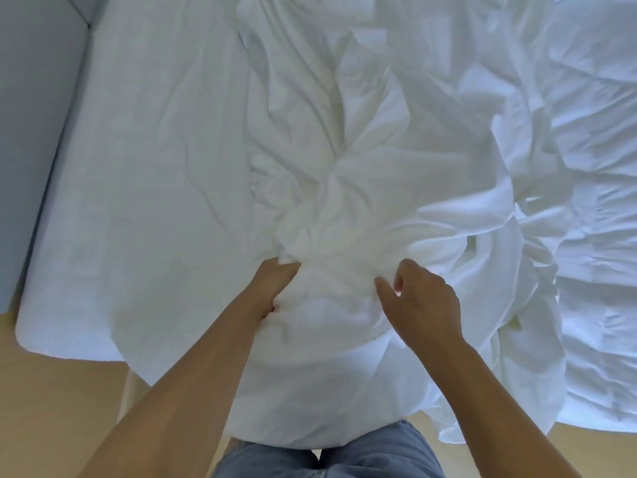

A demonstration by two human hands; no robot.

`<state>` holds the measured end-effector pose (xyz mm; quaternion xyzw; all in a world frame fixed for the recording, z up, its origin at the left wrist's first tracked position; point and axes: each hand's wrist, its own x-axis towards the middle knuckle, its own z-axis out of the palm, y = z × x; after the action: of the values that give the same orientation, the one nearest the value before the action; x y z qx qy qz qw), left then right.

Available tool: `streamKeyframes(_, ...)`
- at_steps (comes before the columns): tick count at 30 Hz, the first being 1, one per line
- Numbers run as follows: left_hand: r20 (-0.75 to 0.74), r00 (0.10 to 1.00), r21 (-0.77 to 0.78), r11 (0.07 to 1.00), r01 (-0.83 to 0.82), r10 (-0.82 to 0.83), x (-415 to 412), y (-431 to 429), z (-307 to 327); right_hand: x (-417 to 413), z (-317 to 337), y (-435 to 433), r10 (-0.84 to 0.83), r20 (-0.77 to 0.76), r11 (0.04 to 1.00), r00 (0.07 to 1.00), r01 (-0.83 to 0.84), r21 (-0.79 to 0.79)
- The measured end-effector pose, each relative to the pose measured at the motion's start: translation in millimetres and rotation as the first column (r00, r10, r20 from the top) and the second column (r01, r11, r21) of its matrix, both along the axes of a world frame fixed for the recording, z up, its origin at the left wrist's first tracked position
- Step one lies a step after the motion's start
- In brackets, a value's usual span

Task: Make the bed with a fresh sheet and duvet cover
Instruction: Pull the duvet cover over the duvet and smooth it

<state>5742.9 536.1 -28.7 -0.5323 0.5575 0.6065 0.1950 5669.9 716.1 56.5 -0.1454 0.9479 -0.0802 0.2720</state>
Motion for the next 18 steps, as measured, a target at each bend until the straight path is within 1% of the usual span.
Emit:
streamKeyframes(1,-0.070,0.997,-0.005,1.000,-0.011,0.010,5,-2,14,1,5,-18,-0.002,0.008,0.997,1.000,0.002,-0.074)
streamKeyframes(2,-0.131,0.991,-0.014,1.000,-0.020,0.018,11,-6,31,1,5,-36,-0.026,0.097,0.990,0.995,0.039,-0.136)
streamKeyframes(3,-0.185,0.982,-0.024,0.999,-0.043,0.038,16,-11,51,0,5,-56,-0.076,0.260,0.975,0.963,0.126,-0.181)
streamKeyframes(4,-0.235,0.970,-0.044,0.996,-0.074,0.062,24,-19,71,-2,4,-75,-0.146,0.453,0.943,0.879,0.262,-0.206)
streamKeyframes(5,-0.289,0.952,-0.073,0.989,-0.130,0.104,33,-28,92,-4,9,-95,-0.208,0.633,0.892,0.746,0.411,-0.191)
streamKeyframes(6,-0.338,0.928,-0.117,0.971,-0.208,0.158,47,-43,113,-4,15,-113,-0.225,0.770,0.837,0.597,0.523,-0.161)
streamKeyframes(7,-0.379,0.899,-0.169,0.939,-0.301,0.220,61,-61,134,-1,22,-133,-0.196,0.859,0.792,0.474,0.593,-0.147)
streamKeyframes(8,-0.420,0.864,-0.225,0.891,-0.395,0.277,80,-84,154,4,29,-155,-0.140,0.905,0.759,0.402,0.630,-0.163)
streamKeyframes(9,-0.458,0.826,-0.265,0.836,-0.480,0.329,97,-108,172,13,38,-182,-0.077,0.921,0.728,0.381,0.653,-0.209)
streamKeyframes(10,-0.491,0.792,-0.288,0.790,-0.541,0.363,114,-133,182,26,43,-212,-0.028,0.912,0.678,0.408,0.679,-0.283)
streamKeyframes(11,-0.520,0.766,-0.289,0.766,-0.574,0.377,128,-157,187,42,46,-244,-0.010,0.889,0.608,0.459,0.708,-0.359)
streamKeyframes(12,-0.542,0.752,-0.279,0.764,-0.582,0.375,139,-179,184,58,46,-276,-0.027,0.861,0.535,0.508,0.735,-0.417)
streamKeyframes(13,-0.539,0.756,-0.269,0.774,-0.573,0.372,145,-199,171,70,40,-304,-0.082,0.838,0.474,0.540,0.761,-0.443)
streamKeyframes(14,-0.524,0.770,-0.264,0.790,-0.554,0.364,147,-218,151,80,28,-327,-0.137,0.825,0.441,0.548,0.780,-0.444)
streamKeyframes(15,-0.513,0.780,-0.256,0.804,-0.537,0.358,146,-234,128,86,12,-345,-0.191,0.824,0.424,0.533,0.802,-0.421)
streamKeyframes(17,-0.478,0.806,-0.247,0.828,-0.504,0.348,144,-262,72,87,-26,-364,-0.272,0.833,0.395,0.481,0.845,-0.359)
streamKeyframes(18,-0.425,0.836,-0.258,0.839,-0.480,0.347,148,-270,46,86,-45,-367,-0.288,0.836,0.401,0.467,0.852,-0.338)
